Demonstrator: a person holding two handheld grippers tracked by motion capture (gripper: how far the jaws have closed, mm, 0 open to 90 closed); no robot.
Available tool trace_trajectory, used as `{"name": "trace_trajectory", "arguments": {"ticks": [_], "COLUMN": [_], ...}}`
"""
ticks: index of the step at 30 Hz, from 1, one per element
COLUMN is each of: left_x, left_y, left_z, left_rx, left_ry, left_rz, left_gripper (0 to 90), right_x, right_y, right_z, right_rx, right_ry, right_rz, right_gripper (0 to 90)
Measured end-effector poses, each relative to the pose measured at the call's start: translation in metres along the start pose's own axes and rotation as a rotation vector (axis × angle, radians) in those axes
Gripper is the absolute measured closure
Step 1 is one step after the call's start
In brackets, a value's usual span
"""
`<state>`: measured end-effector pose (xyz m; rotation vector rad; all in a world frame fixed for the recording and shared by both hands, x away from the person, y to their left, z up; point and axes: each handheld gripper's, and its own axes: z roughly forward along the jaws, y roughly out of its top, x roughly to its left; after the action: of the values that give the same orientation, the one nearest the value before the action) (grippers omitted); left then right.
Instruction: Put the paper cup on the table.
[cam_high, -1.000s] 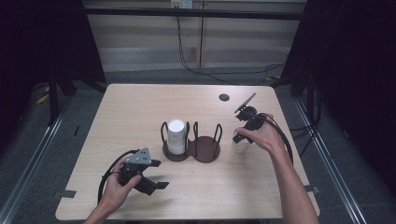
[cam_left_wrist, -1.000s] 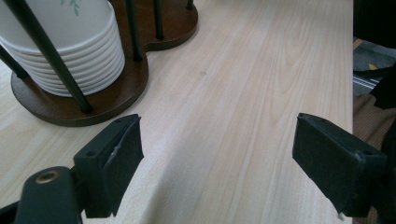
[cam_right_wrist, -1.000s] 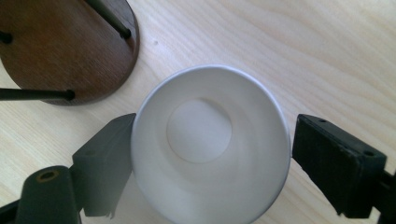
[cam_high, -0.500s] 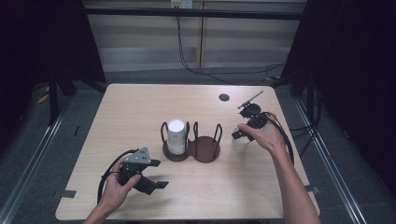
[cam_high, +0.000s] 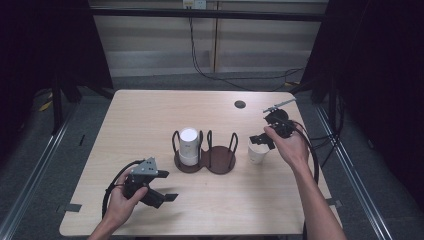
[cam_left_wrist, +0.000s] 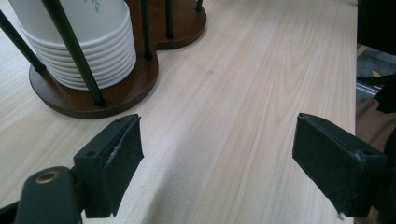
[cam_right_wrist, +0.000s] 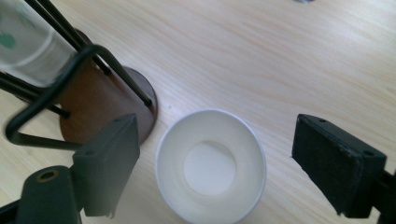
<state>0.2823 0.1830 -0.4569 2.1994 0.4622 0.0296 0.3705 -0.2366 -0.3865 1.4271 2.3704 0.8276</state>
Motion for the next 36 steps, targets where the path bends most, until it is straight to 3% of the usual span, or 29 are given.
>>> {"name": "trace_trajectory", "arguments": {"ticks": [2, 4, 6, 9, 13, 16, 21, 23, 36], "left_x": [-0.001, -0.001, 0.0, 0.002, 0.0, 0.0, -0.003, -0.003, -0.003], "left_y": [0.0, -0.001, 0.0, 0.0, -0.001, -0.001, 0.0, -0.002, -0.006], "left_z": [-0.003, -0.005, -0.007, -0.008, -0.012, -0.013, -0.011, -0.013, -0.014], "left_rx": [-0.009, -0.02, -0.024, -0.034, -0.049, -0.049, -0.052, -0.074, -0.098], "left_ry": [0.006, 0.001, 0.001, 0.018, 0.008, 0.011, 0.026, 0.03, 0.044], "left_rz": [0.012, 0.005, -0.006, -0.032, -0.044, -0.038, -0.05, -0.061, -0.076], "left_gripper": [16.1, 16.1, 16.1, 16.1, 16.1, 16.1, 16.0, 16.0, 16.0], "right_x": [0.007, 0.012, 0.016, 0.021, 0.027, 0.031, 0.038, 0.043, 0.057], "right_y": [-0.002, -0.005, -0.009, -0.014, -0.025, -0.033, -0.049, -0.055, -0.096], "right_z": [-0.003, -0.002, -0.003, -0.007, -0.009, -0.013, -0.018, -0.02, -0.025], "right_rx": [-0.041, -0.038, -0.053, -0.121, -0.151, -0.171, -0.231, -0.261, -0.356], "right_ry": [0.0, 0.003, 0.01, -0.001, -0.003, 0.024, 0.001, -0.016, 0.027], "right_rz": [0.0, -0.012, -0.013, -0.011, -0.021, -0.02, -0.024, -0.032, -0.013], "right_gripper": [14.8, 15.2, 15.6, 15.7, 16.2, 16.1, 16.3, 15.7, 15.5]}}
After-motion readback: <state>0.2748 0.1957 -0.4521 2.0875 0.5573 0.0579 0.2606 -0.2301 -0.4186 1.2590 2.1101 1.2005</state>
